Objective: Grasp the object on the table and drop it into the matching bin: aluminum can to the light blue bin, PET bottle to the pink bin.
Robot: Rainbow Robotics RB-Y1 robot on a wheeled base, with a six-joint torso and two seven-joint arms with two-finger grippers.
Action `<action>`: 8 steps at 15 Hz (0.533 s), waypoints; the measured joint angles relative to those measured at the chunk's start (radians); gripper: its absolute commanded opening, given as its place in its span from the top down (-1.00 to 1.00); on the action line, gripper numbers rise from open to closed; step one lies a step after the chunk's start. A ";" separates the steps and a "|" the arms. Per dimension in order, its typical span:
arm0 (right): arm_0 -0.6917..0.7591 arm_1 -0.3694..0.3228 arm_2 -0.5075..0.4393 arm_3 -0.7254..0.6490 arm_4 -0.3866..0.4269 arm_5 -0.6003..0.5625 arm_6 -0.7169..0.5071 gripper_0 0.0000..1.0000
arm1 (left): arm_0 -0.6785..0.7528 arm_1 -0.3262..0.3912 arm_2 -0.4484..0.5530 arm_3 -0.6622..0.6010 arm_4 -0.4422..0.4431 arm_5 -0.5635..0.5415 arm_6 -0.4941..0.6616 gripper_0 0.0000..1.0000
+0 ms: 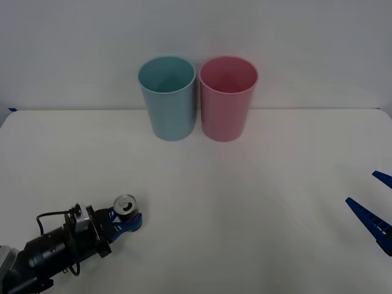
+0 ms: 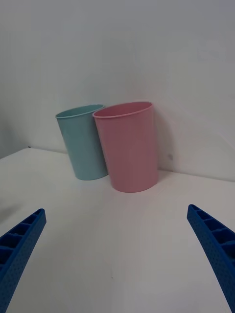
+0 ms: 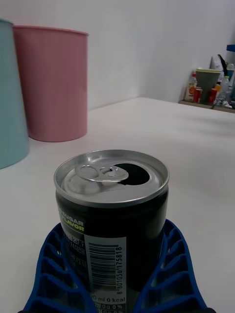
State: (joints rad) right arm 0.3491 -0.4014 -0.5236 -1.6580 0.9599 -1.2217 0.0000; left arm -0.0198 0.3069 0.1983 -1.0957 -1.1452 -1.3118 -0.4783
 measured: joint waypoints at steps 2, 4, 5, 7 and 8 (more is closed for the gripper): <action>0.000 0.000 0.000 0.000 0.000 0.000 0.000 -1.00 | 0.002 0.003 0.011 -0.031 0.033 0.038 0.021 1.00; 0.000 0.000 0.000 0.000 0.000 0.000 0.000 -1.00 | 0.004 0.004 0.016 -0.074 0.060 0.095 0.044 1.00; 0.000 0.000 0.000 0.000 0.000 0.000 0.000 -1.00 | 0.004 0.003 0.017 -0.103 0.072 0.126 0.075 1.00; 0.000 0.000 0.000 0.000 0.000 0.000 0.000 -1.00 | 0.007 0.004 0.024 -0.178 0.077 0.178 0.158 1.00; 0.000 0.000 0.000 0.000 0.000 0.000 0.000 -1.00 | 0.009 0.003 0.031 -0.211 0.077 0.199 0.196 1.00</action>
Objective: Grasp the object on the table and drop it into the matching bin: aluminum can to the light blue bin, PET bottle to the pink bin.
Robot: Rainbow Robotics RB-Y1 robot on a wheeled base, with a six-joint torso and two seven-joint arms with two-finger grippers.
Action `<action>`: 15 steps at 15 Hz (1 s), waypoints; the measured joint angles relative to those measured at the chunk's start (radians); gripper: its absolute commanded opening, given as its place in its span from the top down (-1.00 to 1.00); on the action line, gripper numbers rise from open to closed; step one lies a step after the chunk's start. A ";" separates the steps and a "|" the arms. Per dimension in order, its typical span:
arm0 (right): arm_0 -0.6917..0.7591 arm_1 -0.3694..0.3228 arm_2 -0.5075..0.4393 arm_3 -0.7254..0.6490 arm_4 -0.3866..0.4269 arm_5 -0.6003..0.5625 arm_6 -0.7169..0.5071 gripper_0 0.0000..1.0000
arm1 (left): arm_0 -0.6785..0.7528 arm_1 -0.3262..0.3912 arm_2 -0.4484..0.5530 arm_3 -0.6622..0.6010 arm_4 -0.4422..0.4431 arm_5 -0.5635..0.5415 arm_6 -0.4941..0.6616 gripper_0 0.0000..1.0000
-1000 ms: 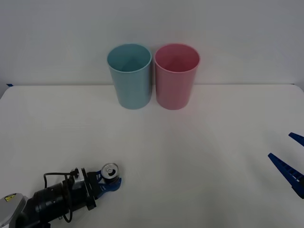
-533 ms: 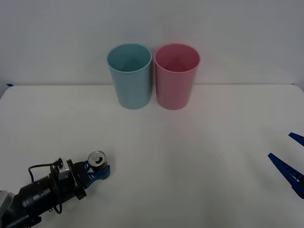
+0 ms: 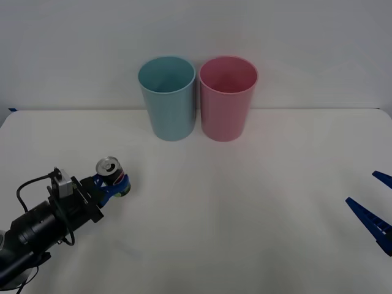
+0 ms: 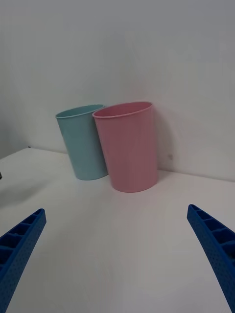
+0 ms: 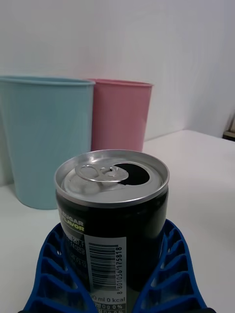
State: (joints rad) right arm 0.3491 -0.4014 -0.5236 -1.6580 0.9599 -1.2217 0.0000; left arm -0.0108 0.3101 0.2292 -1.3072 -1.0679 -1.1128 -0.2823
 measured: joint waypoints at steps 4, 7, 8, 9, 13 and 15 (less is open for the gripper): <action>0.000 0.000 0.000 0.000 0.000 0.000 0.000 -1.00 | 0.001 0.000 0.068 -0.117 -0.021 0.036 0.154 1.00; 0.000 0.000 0.000 0.000 0.000 0.000 0.000 -1.00 | -0.010 0.000 0.109 -0.219 -0.096 0.060 0.296 1.00; 0.000 0.000 0.000 0.000 0.000 0.000 0.000 -1.00 | -0.019 0.000 0.116 -0.249 -0.119 0.067 0.347 1.00; 0.000 0.000 0.000 0.000 0.000 0.000 0.000 -1.00 | -0.032 0.000 0.122 -0.279 -0.144 0.075 0.396 1.00; 0.000 0.000 0.000 0.000 0.000 0.000 0.000 -1.00 | -0.110 0.001 0.123 -0.348 -0.215 0.130 0.559 1.00; 0.000 0.000 0.000 0.000 0.000 0.000 0.000 -1.00 | -0.163 0.000 0.134 -0.351 -0.260 0.142 0.624 1.00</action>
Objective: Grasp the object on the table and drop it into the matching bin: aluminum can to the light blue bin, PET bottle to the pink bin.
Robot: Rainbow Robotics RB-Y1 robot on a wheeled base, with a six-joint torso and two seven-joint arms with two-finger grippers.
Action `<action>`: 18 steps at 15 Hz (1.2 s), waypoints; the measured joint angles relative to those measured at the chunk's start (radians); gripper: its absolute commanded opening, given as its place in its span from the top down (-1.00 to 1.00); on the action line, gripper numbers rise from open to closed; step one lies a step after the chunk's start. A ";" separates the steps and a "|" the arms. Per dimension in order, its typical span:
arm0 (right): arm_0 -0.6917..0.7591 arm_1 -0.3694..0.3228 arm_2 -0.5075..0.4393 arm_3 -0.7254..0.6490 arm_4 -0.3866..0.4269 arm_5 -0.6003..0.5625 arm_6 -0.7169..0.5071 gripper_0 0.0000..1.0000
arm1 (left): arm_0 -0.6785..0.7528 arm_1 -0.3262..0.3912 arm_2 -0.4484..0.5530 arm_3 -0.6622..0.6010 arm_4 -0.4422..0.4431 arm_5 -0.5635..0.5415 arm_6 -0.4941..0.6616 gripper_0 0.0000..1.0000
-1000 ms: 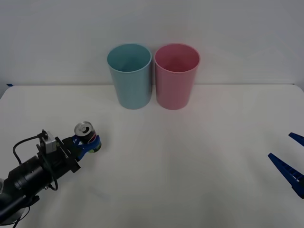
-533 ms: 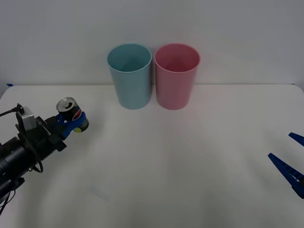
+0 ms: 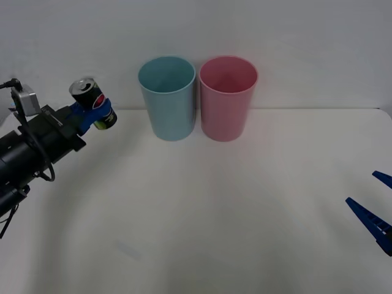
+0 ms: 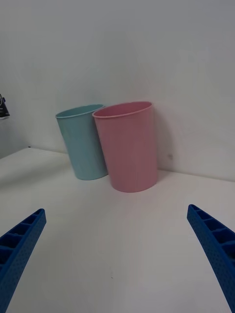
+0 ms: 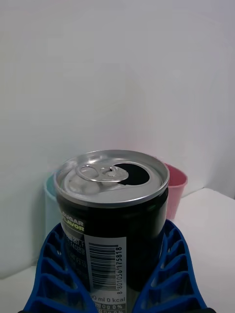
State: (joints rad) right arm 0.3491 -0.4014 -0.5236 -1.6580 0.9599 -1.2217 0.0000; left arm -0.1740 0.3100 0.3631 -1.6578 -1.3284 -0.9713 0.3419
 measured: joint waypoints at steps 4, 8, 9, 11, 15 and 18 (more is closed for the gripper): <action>0.000 0.000 0.000 0.000 0.000 0.000 0.000 -1.00 | -0.112 0.000 0.014 0.001 -0.142 0.005 0.145 1.00; 0.000 0.000 0.000 0.000 0.000 0.000 0.000 -1.00 | -0.239 0.000 0.006 0.025 -0.288 0.005 0.308 1.00; 0.000 0.000 0.000 0.000 0.000 0.000 0.000 -1.00 | -0.278 0.000 0.002 0.063 -0.308 0.005 0.321 1.00; 0.000 0.000 0.000 0.000 0.000 0.000 0.000 -1.00 | -0.368 0.000 -0.002 0.181 -0.331 0.005 0.299 1.00; 0.000 0.000 0.000 0.000 0.000 0.000 0.000 -1.00 | -0.513 0.000 -0.010 0.358 -0.385 0.006 0.273 1.00; 0.000 0.000 0.000 0.000 0.000 0.000 0.000 -1.00 | -0.606 0.000 -0.020 0.474 -0.425 0.014 0.253 0.99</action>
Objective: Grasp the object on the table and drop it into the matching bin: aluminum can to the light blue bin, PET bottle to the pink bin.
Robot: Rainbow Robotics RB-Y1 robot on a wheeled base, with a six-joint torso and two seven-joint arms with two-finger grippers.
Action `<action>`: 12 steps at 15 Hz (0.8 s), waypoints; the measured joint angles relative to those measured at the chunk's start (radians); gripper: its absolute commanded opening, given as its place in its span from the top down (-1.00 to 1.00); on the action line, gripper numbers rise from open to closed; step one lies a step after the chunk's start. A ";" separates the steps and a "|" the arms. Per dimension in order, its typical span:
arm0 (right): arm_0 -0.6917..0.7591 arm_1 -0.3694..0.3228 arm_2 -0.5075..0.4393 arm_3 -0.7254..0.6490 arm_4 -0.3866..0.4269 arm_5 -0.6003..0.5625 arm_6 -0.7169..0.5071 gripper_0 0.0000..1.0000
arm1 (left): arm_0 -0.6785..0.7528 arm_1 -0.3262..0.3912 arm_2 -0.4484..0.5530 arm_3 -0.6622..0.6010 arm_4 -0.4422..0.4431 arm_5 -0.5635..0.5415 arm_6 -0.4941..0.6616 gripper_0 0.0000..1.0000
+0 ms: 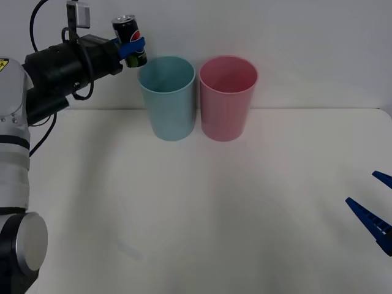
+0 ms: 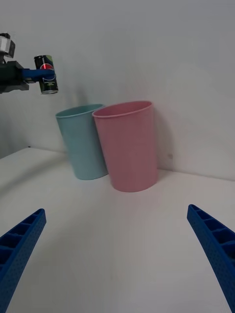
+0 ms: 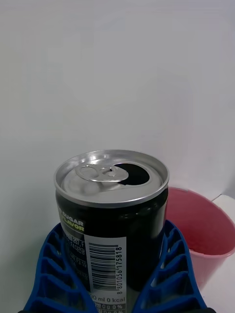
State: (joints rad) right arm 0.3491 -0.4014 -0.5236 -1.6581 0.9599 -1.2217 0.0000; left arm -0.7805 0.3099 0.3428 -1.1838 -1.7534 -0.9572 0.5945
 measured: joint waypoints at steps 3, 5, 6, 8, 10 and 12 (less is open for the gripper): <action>0.000 0.000 0.000 0.000 0.000 0.000 0.000 -1.00 | -0.081 -0.002 -0.033 0.108 -0.016 0.041 -0.027 0.99; 0.000 0.000 0.000 0.000 0.000 0.000 0.000 -1.00 | -0.132 -0.008 -0.049 0.179 -0.027 0.070 -0.047 0.99; 0.000 0.000 0.000 0.000 0.000 0.000 0.000 -1.00 | -0.150 -0.012 -0.059 0.204 -0.028 0.088 -0.056 0.99; 0.000 0.000 0.000 0.000 0.000 0.000 0.000 -1.00 | -0.165 -0.030 -0.070 0.221 -0.044 0.126 -0.065 0.99; 0.000 0.000 0.000 0.000 0.000 0.000 0.000 -1.00 | -0.167 -0.052 -0.065 0.222 -0.068 0.147 -0.069 0.98; 0.000 0.000 0.000 0.000 0.000 0.000 0.000 -1.00 | -0.168 -0.063 -0.064 0.222 -0.072 0.158 -0.075 0.97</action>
State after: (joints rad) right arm 0.3491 -0.4014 -0.5236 -1.6581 0.9599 -1.2217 0.0000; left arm -0.9480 0.2469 0.2792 -0.9617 -1.8253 -0.7991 0.5199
